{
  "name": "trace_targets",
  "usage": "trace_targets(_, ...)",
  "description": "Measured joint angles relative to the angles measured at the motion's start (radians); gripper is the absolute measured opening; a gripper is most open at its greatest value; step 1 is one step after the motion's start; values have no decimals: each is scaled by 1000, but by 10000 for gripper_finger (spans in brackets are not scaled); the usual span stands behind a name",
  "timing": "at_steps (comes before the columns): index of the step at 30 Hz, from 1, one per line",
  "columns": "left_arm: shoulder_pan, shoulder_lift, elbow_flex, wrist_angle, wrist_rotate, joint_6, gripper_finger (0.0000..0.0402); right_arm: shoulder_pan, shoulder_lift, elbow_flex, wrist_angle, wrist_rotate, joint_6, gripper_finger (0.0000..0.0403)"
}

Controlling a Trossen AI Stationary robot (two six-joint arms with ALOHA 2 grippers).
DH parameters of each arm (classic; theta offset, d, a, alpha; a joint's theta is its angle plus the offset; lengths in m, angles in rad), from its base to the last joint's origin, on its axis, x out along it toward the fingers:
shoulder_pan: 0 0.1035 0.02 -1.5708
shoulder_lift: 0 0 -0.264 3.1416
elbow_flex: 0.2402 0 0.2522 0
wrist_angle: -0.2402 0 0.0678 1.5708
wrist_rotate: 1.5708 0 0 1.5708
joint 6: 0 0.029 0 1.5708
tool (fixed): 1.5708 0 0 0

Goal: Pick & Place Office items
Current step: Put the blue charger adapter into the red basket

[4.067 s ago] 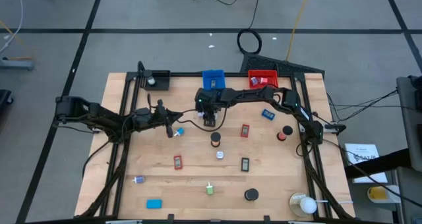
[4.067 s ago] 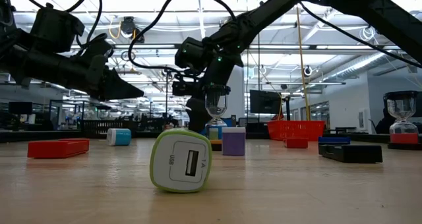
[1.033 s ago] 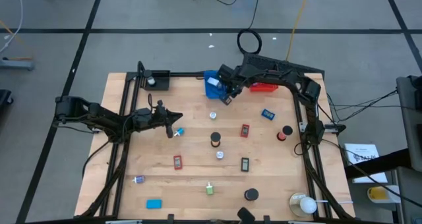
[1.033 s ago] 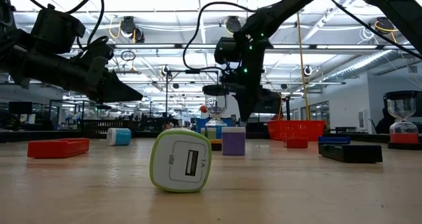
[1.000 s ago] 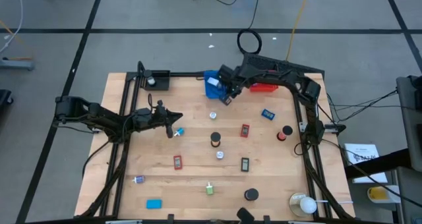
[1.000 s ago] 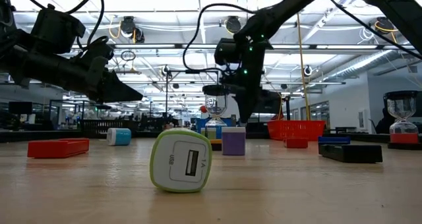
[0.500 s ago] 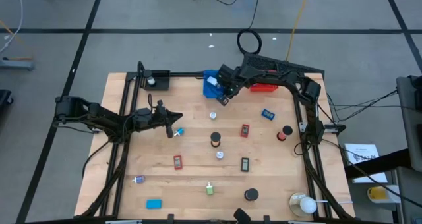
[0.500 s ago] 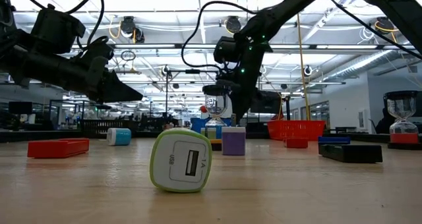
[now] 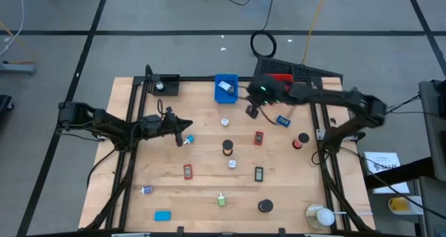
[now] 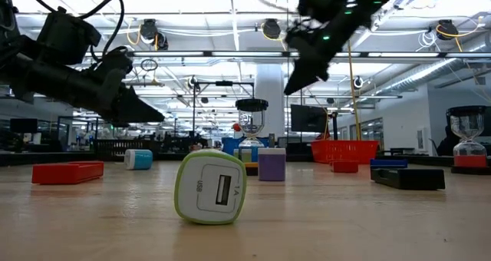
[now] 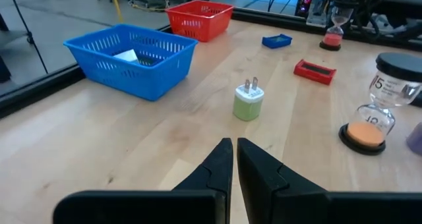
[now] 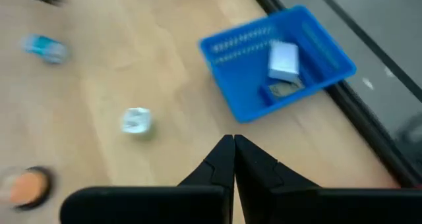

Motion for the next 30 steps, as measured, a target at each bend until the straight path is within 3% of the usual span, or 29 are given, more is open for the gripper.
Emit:
trace_targets(11,-58,0,85,-84,-8,-13,31,56,-449,-574,638,7,-20,2)
trace_targets(16,-129,0,166,-243,-111,14,31,56,-523,-774,1065,1,-42,1)
trace_targets(19,-169,0,223,-368,-188,14,31,56,-528,-858,1225,0,-42,2)
trace_targets(24,-230,0,303,-541,-248,7,30,56,-528,-904,1291,1,-41,1)
trace_targets(30,-303,0,321,-551,-300,-28,30,73,-528,-880,1273,5,-8,1)
